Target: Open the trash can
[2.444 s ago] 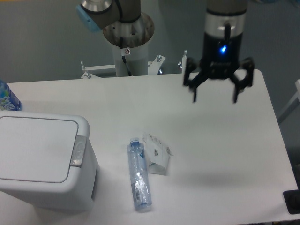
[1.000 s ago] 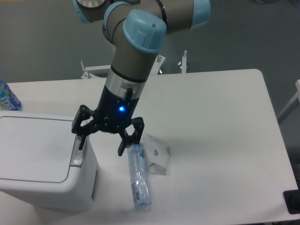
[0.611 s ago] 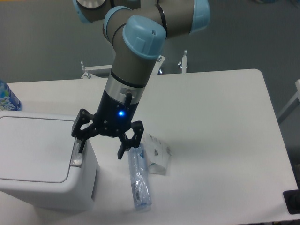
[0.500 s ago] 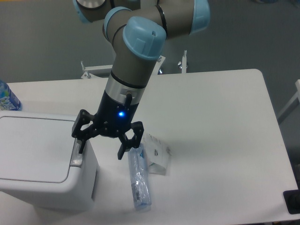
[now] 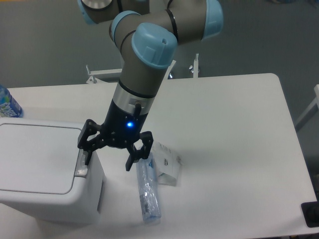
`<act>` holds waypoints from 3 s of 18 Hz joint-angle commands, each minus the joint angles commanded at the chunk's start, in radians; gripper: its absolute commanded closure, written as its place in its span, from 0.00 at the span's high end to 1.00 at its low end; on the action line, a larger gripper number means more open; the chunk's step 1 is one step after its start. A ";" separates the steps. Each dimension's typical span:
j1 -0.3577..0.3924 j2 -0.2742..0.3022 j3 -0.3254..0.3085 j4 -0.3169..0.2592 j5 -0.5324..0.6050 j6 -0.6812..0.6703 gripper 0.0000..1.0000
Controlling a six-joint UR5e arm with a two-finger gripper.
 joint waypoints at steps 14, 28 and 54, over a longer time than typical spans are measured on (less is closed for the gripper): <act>-0.002 -0.002 -0.002 0.000 0.002 -0.002 1.00; -0.002 -0.006 -0.002 0.000 0.002 0.000 1.00; 0.190 0.031 0.198 0.009 0.172 0.412 1.00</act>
